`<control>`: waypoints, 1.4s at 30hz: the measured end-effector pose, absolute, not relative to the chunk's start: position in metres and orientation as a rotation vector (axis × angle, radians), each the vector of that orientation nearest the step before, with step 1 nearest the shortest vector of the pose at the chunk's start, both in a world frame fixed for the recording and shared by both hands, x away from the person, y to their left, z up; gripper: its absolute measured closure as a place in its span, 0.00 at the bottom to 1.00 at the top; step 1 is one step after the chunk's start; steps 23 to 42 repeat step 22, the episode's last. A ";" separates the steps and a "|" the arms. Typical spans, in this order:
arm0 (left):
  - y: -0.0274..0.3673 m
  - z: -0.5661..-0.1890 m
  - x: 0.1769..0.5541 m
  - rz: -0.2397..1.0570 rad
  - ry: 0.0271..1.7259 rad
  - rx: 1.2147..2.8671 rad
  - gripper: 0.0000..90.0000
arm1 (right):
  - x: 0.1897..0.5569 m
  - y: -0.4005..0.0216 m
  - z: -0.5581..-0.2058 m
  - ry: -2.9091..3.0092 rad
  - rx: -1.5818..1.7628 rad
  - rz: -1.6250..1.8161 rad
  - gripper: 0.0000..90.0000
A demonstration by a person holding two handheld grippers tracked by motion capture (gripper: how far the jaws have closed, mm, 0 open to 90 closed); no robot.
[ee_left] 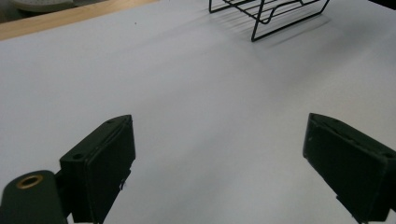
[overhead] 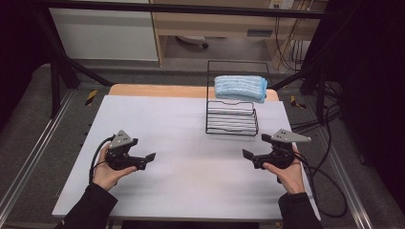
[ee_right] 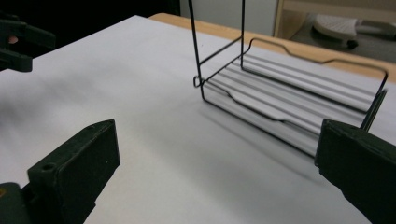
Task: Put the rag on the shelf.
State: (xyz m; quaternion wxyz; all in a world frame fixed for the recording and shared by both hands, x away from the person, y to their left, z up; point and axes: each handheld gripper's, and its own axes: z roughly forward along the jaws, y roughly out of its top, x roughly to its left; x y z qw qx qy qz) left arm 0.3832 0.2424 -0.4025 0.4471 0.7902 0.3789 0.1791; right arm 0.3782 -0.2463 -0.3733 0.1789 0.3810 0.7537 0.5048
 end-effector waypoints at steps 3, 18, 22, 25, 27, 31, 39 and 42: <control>0.253 -0.412 0.378 0.430 0.952 1.941 0.11 | 0.374 -0.252 -0.390 2.154 1.114 1.427 0.01; 0.271 -0.442 0.364 0.413 0.963 1.990 0.11 | 0.355 -0.274 -0.438 2.233 1.165 1.369 0.01; 0.272 -0.446 0.362 0.406 0.968 1.997 0.11 | 0.354 -0.274 -0.439 2.235 1.172 1.376 0.01; 0.272 -0.446 0.362 0.406 0.968 1.997 0.11 | 0.354 -0.274 -0.439 2.235 1.172 1.376 0.01; 0.272 -0.446 0.362 0.406 0.968 1.997 0.11 | 0.354 -0.274 -0.439 2.235 1.172 1.376 0.01; 0.272 -0.446 0.362 0.406 0.968 1.997 0.11 | 0.354 -0.274 -0.439 2.235 1.172 1.376 0.01; 0.272 -0.446 0.362 0.406 0.968 1.997 0.11 | 0.354 -0.274 -0.439 2.235 1.172 1.376 0.01; 0.272 -0.446 0.362 0.406 0.968 1.997 0.11 | 0.354 -0.274 -0.439 2.235 1.172 1.376 0.01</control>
